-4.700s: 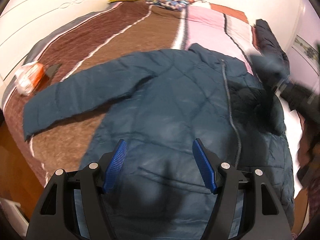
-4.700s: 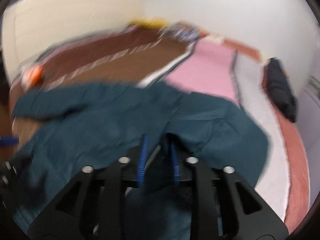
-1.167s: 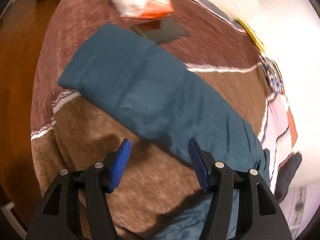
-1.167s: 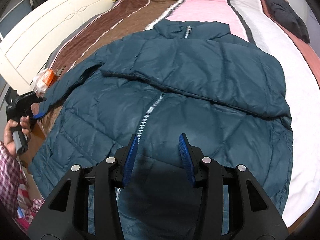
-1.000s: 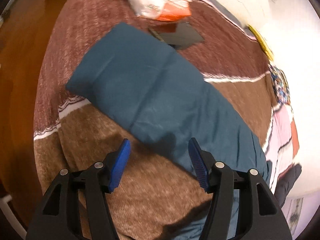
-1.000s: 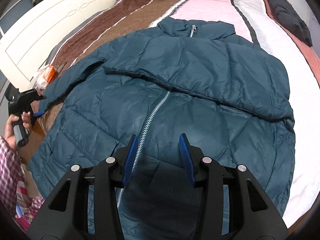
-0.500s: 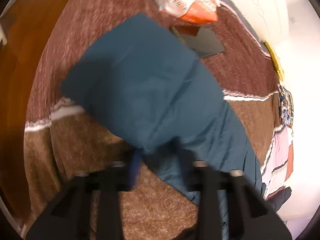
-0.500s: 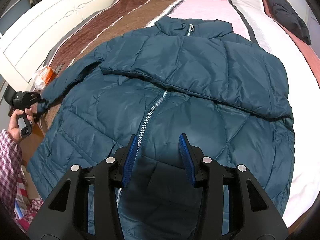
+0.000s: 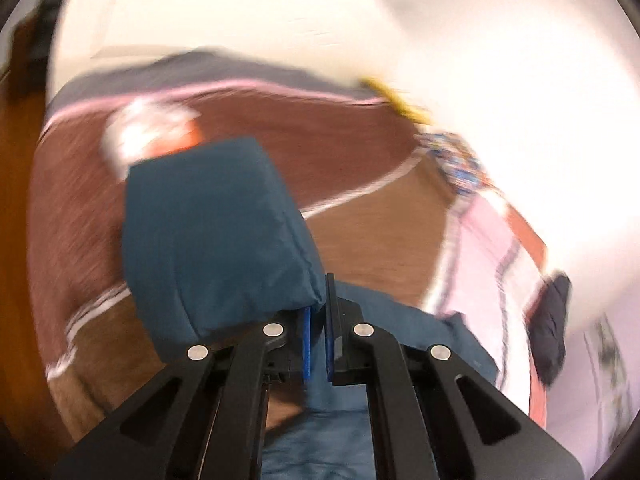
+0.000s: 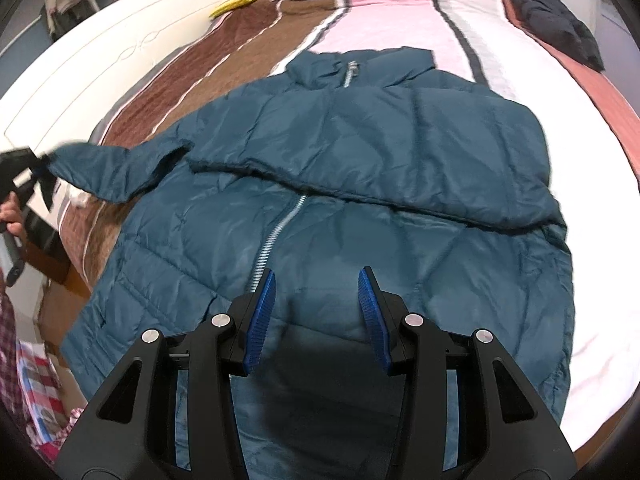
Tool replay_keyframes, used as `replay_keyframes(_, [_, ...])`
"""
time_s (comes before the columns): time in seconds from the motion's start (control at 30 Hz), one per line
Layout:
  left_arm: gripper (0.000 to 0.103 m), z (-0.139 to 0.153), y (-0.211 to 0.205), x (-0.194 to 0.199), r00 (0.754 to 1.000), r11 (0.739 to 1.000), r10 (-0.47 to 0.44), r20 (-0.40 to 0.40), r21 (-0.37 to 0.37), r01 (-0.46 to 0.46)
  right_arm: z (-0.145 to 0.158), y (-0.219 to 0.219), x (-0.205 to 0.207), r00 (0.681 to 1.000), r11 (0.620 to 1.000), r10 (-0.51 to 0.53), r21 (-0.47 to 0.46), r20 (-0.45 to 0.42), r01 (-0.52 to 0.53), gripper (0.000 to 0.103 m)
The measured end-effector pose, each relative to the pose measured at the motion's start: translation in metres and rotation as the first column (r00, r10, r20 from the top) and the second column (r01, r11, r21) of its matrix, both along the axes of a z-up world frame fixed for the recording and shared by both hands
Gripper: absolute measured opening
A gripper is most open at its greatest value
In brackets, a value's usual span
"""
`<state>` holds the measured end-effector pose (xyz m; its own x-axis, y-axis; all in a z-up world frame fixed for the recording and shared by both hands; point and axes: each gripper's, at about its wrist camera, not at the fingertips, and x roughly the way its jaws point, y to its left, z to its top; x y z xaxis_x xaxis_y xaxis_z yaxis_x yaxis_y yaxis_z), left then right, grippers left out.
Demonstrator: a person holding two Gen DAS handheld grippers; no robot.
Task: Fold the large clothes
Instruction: 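Grasp the other sleeve with the left gripper and fold it across the chest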
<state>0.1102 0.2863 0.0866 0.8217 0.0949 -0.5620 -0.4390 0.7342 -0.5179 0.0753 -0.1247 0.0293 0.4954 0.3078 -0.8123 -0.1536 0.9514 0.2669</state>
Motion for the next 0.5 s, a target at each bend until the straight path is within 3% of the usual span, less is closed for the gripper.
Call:
replay_keyframes(0.07, [0.004,0.024,-0.036,0.009,0.994,0.992,-0.102,0.039,0.085,0.099,0.002,-0.011,-0.003,1.000,1.000,-0.024,0.008,0.006,0.024,0.043])
replay_keyframes(0.17, [0.004,0.047,-0.093,0.022,0.962,0.952,-0.263,0.067,0.180,0.248,0.002,-0.030,-0.007,0.998,0.998,-0.063,0.020,0.011,0.063,0.043])
replay_keyframes(0.3, [0.005,0.050,-0.168,0.040,0.886,0.873,-0.459,0.058,0.213,0.438,0.002,-0.056,-0.013,0.992,0.992,-0.122,0.040,0.011,0.121,0.043])
replay_keyframes(0.5, [0.005,0.012,-0.270,0.066,0.749,0.731,-0.662,-0.039,0.189,0.656,0.001,-0.092,-0.023,0.979,0.978,-0.203,0.051,0.013,0.203,0.044])
